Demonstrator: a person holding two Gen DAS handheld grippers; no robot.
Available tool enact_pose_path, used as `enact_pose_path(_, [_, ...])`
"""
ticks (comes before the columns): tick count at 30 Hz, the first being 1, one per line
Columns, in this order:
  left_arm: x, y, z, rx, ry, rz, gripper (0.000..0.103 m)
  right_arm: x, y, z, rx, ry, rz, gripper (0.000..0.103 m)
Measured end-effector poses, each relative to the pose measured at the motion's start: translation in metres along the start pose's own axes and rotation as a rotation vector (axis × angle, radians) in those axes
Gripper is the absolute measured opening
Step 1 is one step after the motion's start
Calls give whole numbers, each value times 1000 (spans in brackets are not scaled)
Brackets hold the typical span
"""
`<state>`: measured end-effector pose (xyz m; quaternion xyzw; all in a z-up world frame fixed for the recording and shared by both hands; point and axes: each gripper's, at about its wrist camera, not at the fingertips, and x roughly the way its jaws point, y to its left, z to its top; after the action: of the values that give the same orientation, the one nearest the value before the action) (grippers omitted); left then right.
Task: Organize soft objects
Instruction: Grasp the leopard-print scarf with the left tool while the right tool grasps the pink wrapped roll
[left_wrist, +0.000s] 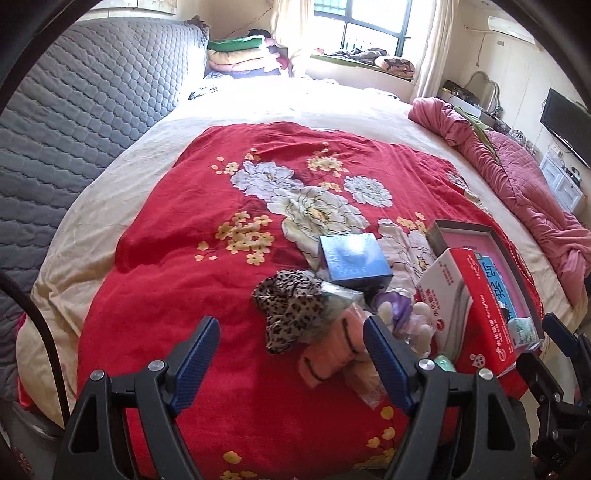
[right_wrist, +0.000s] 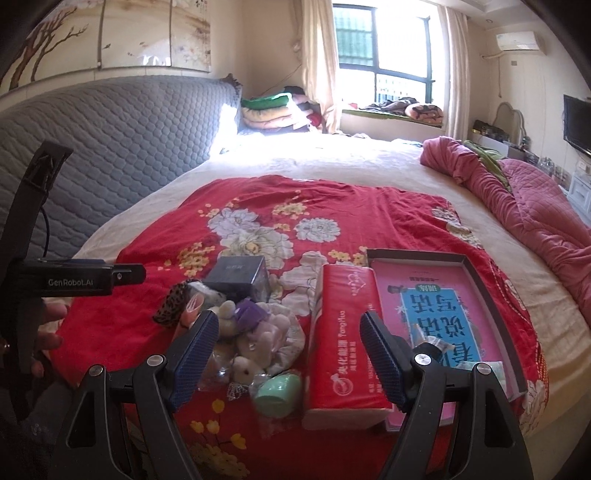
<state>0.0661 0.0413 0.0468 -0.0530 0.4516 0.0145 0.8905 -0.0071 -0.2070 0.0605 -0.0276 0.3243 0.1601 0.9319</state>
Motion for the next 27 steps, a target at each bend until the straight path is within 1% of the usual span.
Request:
enact_pose_path(8, [21, 26, -8, -51, 36, -7, 79, 23, 34, -7, -74, 39, 58, 80])
enact_pose_path(14, [37, 38, -13, -69, 44, -36, 79, 45, 63, -12, -143, 67, 114, 80])
enact_pose_path(17, [47, 41, -16, -79, 57, -64, 79, 56, 73, -11, -172, 66, 139, 80])
enact_pose_path(20, [59, 42, -18, -85, 74, -89, 79, 71, 78, -8, -187, 81, 144, 80])
enact_pose_path(23, [70, 47, -20, -123, 95, -156, 79, 89, 78, -6, -192, 106, 158, 80])
enact_pose_path(25, [76, 51, -20, -135, 96, -173, 79, 100, 76, -5, -184, 117, 160, 80])
enact_pose_path(27, [82, 52, -19, -132, 104, -174, 79, 107, 74, -3, -190, 127, 160, 80])
